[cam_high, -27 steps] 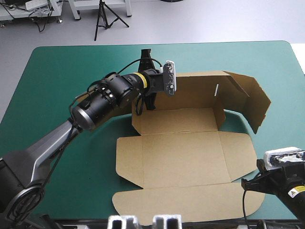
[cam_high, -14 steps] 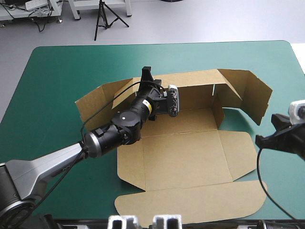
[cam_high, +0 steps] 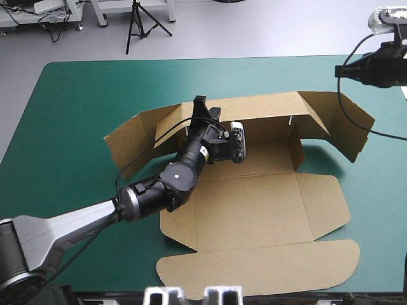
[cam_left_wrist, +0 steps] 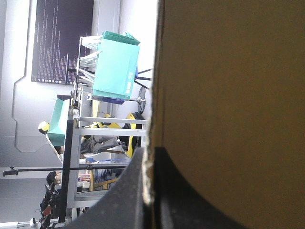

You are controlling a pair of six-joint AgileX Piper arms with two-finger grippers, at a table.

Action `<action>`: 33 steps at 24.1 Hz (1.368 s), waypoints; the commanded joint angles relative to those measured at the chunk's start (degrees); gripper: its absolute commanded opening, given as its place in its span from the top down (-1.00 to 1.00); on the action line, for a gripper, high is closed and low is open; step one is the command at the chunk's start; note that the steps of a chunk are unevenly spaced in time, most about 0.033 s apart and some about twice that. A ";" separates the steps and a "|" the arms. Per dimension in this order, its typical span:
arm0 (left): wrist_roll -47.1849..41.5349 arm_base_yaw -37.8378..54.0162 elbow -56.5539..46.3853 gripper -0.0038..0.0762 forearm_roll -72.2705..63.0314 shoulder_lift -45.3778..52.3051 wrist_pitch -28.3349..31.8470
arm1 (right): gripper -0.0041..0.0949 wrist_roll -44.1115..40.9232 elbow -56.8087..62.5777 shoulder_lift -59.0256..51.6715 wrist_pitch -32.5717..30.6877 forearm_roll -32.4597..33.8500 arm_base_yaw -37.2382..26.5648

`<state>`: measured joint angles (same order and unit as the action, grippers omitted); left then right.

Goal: Fold the box

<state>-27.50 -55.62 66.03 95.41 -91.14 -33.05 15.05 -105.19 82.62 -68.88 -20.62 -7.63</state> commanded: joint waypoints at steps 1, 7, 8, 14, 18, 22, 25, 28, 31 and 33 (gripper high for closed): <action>-1.19 -0.31 1.62 0.93 2.91 3.05 -2.34 | 0.95 1.34 -5.65 3.80 1.35 -1.65 -0.11; -1.19 -0.31 1.62 0.93 2.91 3.05 -2.34 | 0.95 2.95 -10.32 12.62 1.21 -3.00 -0.11; -1.19 -0.31 1.62 0.93 2.91 3.05 -2.34 | 0.95 2.95 -10.90 14.09 1.21 -3.15 -0.11; -1.19 -0.31 1.62 0.93 3.13 3.05 -2.34 | 0.95 4.78 -13.31 22.39 1.30 -3.45 -0.11; -1.19 -0.31 1.62 0.93 3.13 3.05 -2.34 | 0.95 5.44 -13.31 25.77 -2.52 -4.67 -0.11; -1.19 -0.31 1.62 0.93 3.13 3.05 -2.69 | 0.95 4.78 -12.75 25.58 -2.66 -4.54 -0.11; -1.19 -0.31 1.62 0.93 3.13 3.05 -2.98 | 0.96 4.64 -9.59 24.87 -2.66 -4.41 -0.23; -1.19 -0.31 1.62 0.93 3.13 3.05 -3.32 | 0.96 5.73 -5.74 23.74 -2.66 -4.75 -0.83; -1.19 -0.31 1.62 0.93 3.13 3.05 -3.32 | 0.96 6.59 -3.58 22.72 -2.66 -5.32 -1.58; -1.19 -0.31 1.62 0.93 3.13 3.05 -3.32 | 0.96 7.89 -1.90 21.65 -2.66 -6.60 -2.27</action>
<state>-27.54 -55.68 65.99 95.58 -91.14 -33.47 20.90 -107.48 109.01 -71.10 -24.15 -8.74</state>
